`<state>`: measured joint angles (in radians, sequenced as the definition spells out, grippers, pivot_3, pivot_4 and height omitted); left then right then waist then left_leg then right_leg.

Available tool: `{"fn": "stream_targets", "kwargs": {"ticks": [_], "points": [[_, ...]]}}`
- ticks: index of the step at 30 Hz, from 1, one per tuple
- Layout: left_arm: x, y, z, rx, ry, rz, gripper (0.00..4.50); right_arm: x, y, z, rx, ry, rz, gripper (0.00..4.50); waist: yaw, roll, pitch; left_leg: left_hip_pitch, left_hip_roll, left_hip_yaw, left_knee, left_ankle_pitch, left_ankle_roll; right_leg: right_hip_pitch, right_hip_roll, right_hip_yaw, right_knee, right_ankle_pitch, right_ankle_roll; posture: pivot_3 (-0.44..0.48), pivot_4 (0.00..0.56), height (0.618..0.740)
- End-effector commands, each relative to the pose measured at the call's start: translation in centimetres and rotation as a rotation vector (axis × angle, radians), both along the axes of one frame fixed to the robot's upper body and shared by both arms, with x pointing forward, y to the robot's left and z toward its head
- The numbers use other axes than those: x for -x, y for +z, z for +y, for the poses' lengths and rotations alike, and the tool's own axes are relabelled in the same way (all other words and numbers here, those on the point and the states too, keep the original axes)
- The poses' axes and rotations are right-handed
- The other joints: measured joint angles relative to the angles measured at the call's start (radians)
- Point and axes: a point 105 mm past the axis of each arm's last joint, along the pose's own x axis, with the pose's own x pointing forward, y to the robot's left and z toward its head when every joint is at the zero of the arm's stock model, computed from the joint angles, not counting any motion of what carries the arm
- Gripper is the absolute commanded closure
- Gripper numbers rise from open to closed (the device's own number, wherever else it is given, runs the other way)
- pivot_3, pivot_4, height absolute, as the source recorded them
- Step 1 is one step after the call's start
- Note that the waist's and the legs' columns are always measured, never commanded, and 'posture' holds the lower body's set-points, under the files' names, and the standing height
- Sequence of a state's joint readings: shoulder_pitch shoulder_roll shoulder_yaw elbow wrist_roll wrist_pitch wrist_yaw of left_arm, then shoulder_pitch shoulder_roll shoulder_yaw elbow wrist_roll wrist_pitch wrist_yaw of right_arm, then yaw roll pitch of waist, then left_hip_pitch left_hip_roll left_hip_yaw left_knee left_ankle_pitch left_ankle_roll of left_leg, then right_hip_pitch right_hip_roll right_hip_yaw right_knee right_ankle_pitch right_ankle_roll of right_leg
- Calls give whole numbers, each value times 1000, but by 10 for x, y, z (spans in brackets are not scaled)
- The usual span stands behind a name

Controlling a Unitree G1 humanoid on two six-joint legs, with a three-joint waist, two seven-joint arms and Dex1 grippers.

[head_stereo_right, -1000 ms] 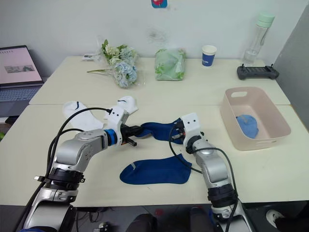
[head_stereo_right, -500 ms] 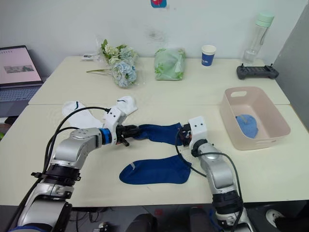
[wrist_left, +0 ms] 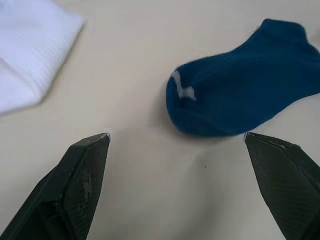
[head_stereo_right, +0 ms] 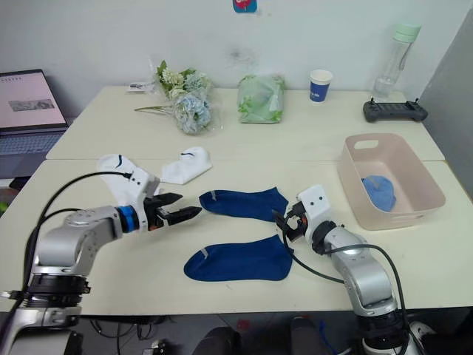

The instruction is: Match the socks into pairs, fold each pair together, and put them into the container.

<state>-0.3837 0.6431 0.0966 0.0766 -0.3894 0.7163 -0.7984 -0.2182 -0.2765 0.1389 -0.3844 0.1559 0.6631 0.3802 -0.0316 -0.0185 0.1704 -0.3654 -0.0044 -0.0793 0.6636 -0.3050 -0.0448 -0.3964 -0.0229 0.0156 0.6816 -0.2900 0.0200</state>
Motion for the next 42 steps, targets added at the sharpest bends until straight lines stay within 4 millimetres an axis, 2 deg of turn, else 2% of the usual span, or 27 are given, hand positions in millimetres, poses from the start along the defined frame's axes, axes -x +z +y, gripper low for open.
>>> {"fn": "stream_targets", "kwargs": {"ticks": [1,9,12,14,17,24,25,27,28,30,32,36,42], "points": [[-10,6,-6,19,51,-49,12,-9,11,-1,26,-19,-58,0,1,0,0,0,0,0,0,0,0,0,0,0,0,0,0,0,150,740],[-26,-5,-18,23,83,-10,12,-40,2,0,-47,-93,2,0,0,0,0,1,0,1,0,1,-1,0,0,1,0,0,0,0,150,740],[-29,-9,-18,15,88,7,611,-44,-10,6,-40,-61,68,0,0,0,0,1,-1,1,0,1,-1,0,0,1,-1,0,0,0,150,740],[-30,-12,-21,14,74,23,1176,-47,-16,7,-12,-68,73,0,0,0,0,1,-1,1,0,1,-1,1,0,1,-1,0,0,0,150,740],[-27,-18,-29,14,42,43,2158,-53,-17,9,-19,-93,71,616,0,0,0,1,-1,1,0,1,-1,1,0,1,-1,0,0,0,150,740],[-25,-18,-29,5,31,32,4338,-50,-7,14,-50,-61,38,3122,0,0,0,1,-1,1,0,1,-1,1,0,1,-1,0,0,0,150,740],[-24,-17,-30,4,24,25,4500,-50,-4,15,-58,-50,31,3457,0,0,0,1,-1,1,0,1,-1,1,0,1,-1,0,0,0,150,740],[-25,-10,-31,16,15,-3,4500,-48,2,15,-64,-32,12,4226,0,0,0,1,-1,1,0,1,-1,1,0,1,-1,0,0,0,150,740],[-25,-7,-32,21,13,-12,4500,-47,4,15,-64,-29,4,4465,0,0,0,1,-1,1,0,1,-1,1,0,1,-1,0,0,0,150,740],[-24,2,-34,40,1,-44,4500,-44,9,15,-66,-12,-11,4465,0,0,0,1,-1,1,0,1,-1,1,0,1,-1,0,0,0,150,740],[-18,21,-36,79,-33,-94,4500,-33,25,17,-98,39,-54,4465,0,0,0,1,-1,1,0,1,-1,1,0,1,-1,0,0,0,150,740],[8,37,-37,108,-123,-130,4500,-5,49,20,-192,118,-107,4465,-1,0,0,-2,0,1,-1,1,-1,-2,-1,1,-1,0,0,0,150,740],[46,41,-26,126,-141,-99,4500,39,40,19,-183,190,-30,4465,0,0,0,-1,1,1,-1,0,-1,-2,-1,1,-1,0,0,0,150,740]]}}
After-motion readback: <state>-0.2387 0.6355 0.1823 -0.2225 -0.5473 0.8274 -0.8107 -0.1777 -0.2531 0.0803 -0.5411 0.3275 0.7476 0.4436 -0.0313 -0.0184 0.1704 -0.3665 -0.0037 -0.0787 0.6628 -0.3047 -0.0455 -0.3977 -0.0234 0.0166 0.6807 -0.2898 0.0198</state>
